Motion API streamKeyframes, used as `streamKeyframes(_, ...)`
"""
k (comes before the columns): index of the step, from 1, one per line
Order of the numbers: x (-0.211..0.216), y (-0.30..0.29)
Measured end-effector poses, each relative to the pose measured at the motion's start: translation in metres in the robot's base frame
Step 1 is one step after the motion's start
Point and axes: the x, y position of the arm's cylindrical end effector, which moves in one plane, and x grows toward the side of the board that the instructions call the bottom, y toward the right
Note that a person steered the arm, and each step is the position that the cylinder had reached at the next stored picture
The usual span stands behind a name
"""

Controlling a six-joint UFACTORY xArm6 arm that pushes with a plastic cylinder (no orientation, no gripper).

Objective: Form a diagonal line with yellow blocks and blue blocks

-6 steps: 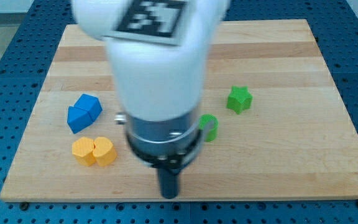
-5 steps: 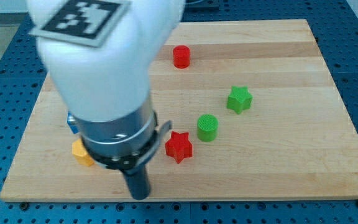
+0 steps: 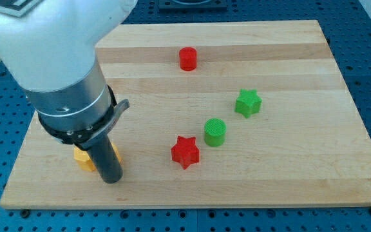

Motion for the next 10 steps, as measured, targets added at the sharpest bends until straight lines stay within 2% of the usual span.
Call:
streamKeyframes(3,-0.010,-0.044)
streamKeyframes(4,-0.053,-0.047)
streamKeyframes(6,-0.044,-0.096)
streamKeyframes(7,-0.067,-0.114)
streamKeyframes(8,-0.108,-0.122)
streamKeyframes(10,-0.116,-0.122)
